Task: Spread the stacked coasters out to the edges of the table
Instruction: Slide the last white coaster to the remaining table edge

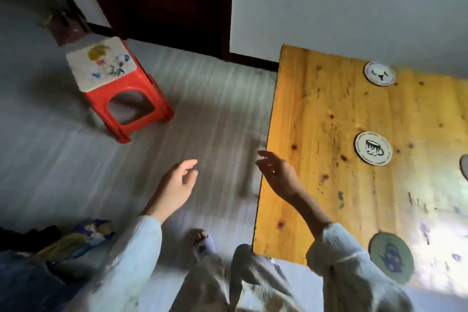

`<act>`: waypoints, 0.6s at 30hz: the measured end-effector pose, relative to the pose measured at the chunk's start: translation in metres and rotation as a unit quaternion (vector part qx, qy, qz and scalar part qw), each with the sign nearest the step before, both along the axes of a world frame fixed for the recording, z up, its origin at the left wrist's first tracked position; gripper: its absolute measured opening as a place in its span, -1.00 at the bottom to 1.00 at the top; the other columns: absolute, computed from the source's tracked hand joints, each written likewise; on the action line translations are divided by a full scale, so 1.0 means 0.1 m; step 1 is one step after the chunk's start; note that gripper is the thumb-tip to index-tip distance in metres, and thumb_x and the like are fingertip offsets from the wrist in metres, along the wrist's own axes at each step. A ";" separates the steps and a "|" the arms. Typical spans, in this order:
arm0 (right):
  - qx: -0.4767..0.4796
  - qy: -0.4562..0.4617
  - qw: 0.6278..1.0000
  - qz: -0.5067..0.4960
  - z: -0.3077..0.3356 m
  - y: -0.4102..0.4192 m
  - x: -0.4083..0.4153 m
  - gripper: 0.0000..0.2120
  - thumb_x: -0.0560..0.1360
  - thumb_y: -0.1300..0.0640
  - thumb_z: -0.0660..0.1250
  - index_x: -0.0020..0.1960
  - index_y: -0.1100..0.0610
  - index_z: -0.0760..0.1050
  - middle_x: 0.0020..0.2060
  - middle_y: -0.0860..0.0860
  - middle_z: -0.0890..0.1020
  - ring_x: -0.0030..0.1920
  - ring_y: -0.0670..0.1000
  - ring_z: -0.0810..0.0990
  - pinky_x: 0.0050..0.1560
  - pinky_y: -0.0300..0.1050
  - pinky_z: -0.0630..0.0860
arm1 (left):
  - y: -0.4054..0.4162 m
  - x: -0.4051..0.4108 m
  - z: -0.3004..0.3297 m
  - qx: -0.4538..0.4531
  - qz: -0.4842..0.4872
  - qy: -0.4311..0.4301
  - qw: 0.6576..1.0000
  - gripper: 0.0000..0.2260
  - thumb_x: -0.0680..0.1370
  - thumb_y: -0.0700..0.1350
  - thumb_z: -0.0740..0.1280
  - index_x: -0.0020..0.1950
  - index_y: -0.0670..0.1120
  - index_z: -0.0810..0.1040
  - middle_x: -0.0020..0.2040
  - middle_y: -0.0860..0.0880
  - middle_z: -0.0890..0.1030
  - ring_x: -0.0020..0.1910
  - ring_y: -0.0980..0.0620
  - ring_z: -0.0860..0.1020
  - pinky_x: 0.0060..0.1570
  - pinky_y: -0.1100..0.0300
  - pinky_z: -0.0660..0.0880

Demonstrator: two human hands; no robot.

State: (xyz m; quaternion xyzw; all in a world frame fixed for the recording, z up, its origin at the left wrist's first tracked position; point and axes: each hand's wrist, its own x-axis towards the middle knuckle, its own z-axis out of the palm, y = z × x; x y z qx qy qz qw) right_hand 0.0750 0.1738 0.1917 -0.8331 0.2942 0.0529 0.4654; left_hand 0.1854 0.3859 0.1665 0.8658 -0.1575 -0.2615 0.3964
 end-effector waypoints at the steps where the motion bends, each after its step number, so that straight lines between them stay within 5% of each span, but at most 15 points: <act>1: -0.007 0.001 1.000 -0.027 0.02 -0.02 0.02 -0.67 0.57 0.13 0.21 0.31 0.15 0.40 0.15 0.15 0.63 0.16 0.10 0.60 0.03 -0.21 0.45 | -0.07 0.13 0.00 -0.005 -0.023 -0.003 1.000 -0.73 0.53 -0.21 0.22 0.24 -0.13 0.46 0.23 -0.14 0.54 0.17 -0.08 0.50 0.18 0.10 0.39; 10: -0.036 0.022 0.980 -0.194 0.03 -0.46 -0.08 -0.69 0.58 0.11 0.19 0.31 0.12 0.39 0.16 0.11 0.62 0.14 0.07 0.61 0.02 -0.26 0.41 | -1.17 0.67 -0.11 -0.019 -0.242 -0.009 0.970 -0.72 0.54 -0.11 0.21 0.25 -0.01 0.44 0.24 -0.05 0.52 0.21 -0.01 0.47 0.16 0.18 0.36; 18: 0.002 0.039 0.948 -0.316 -0.26 -1.05 -0.32 -0.67 0.58 0.09 0.18 0.32 0.15 0.38 0.21 0.17 0.58 0.18 0.11 0.57 0.15 -0.07 0.48 | -2.09 0.74 -0.31 0.020 -0.377 -0.006 0.926 -0.69 0.55 -0.03 0.17 0.30 0.06 0.35 0.34 0.02 0.41 0.31 0.02 0.38 0.26 0.11 0.32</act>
